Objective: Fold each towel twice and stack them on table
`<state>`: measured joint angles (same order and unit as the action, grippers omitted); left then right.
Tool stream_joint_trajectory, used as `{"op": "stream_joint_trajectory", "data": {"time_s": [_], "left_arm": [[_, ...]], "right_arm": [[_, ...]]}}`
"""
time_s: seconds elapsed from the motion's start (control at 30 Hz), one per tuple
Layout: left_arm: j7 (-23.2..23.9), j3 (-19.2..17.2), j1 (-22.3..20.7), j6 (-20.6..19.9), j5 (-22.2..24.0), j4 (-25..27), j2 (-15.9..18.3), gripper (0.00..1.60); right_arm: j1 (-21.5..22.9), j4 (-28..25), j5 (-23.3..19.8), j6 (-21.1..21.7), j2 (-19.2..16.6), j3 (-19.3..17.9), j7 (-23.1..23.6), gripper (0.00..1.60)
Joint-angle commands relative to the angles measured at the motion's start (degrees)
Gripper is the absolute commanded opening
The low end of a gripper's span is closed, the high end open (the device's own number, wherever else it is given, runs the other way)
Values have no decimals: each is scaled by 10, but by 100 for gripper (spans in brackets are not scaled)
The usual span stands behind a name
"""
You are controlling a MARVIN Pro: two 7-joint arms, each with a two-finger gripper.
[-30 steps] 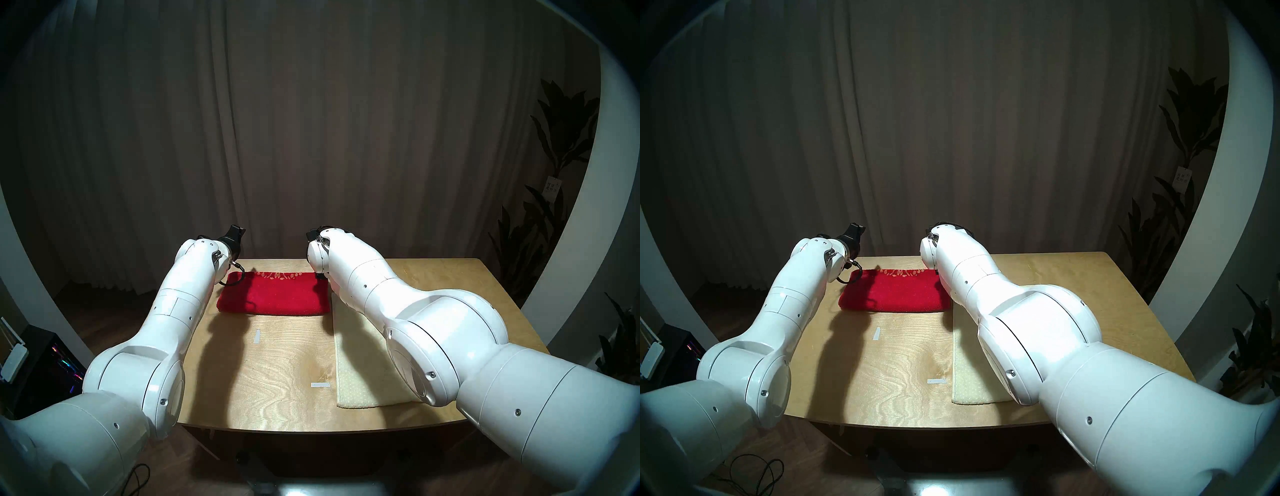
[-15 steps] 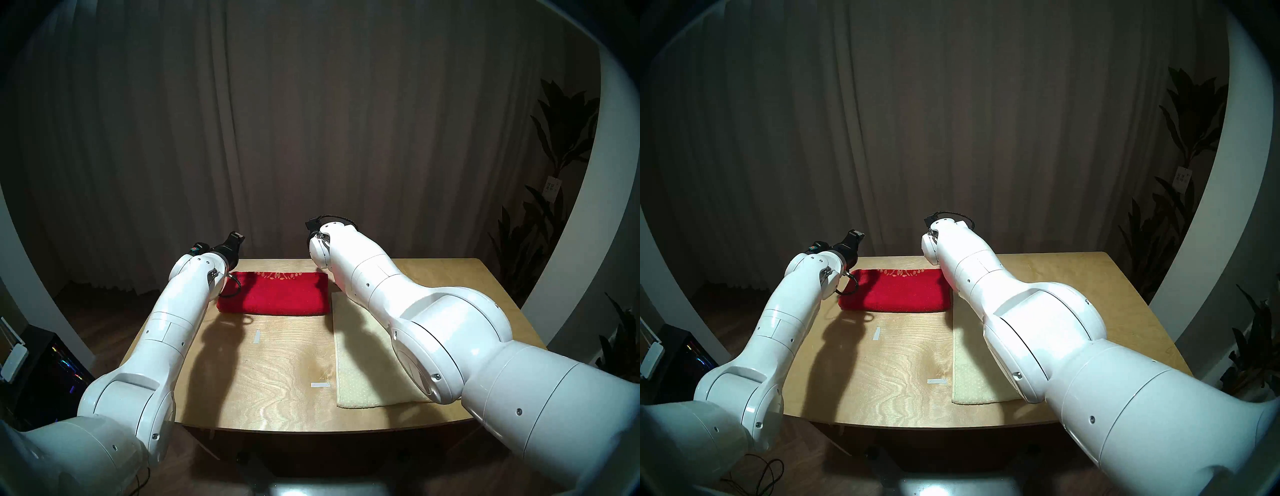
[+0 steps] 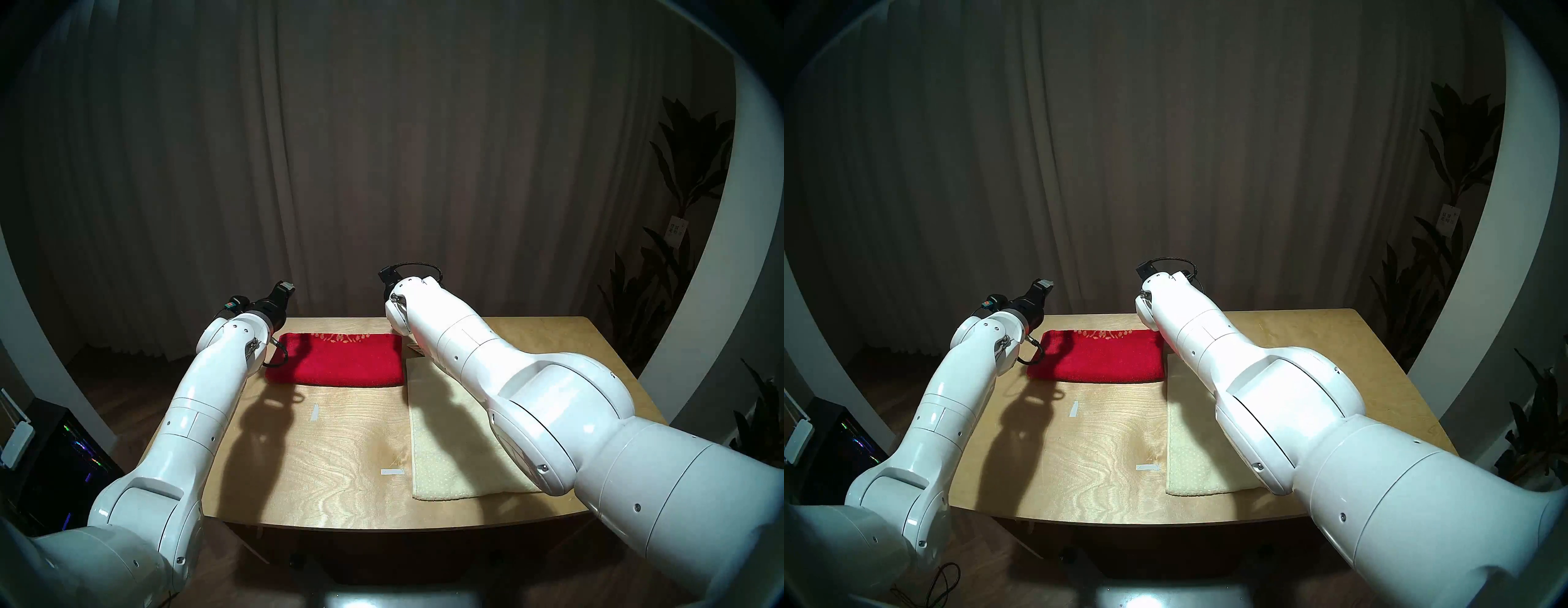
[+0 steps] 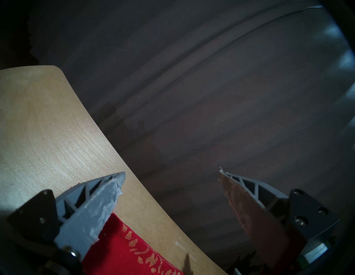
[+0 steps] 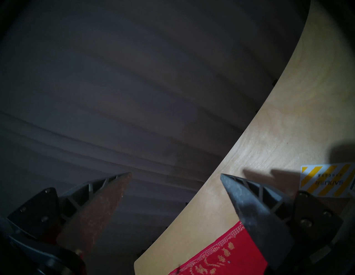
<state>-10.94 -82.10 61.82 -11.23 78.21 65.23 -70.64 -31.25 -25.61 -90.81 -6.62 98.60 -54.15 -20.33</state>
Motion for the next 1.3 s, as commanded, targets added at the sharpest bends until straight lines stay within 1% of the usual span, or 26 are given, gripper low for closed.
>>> {"op": "stream_joint_trajectory", "data": {"time_s": [0.0,0.07,0.17,0.23,0.77,0.97,1.27], "left_arm": [[16,3,16,2,-10,42,12,160],[16,4,20,2,-11,45,13,160],[21,8,34,2,-19,61,17,160],[21,10,35,2,-21,63,17,160],[33,41,87,7,-56,125,41,160],[34,44,106,11,-66,147,54,160],[33,39,137,18,-83,178,75,160]], "right_arm": [[3,-10,32,-11,-27,26,14,160],[3,-10,36,-12,-30,29,15,160],[1,-10,52,-18,-43,44,20,160],[1,-10,54,-18,-44,46,20,160],[-9,-13,111,-40,-90,102,44,160],[-14,-15,130,-49,-105,122,54,160],[-20,-21,156,-62,-125,150,69,160]]}}
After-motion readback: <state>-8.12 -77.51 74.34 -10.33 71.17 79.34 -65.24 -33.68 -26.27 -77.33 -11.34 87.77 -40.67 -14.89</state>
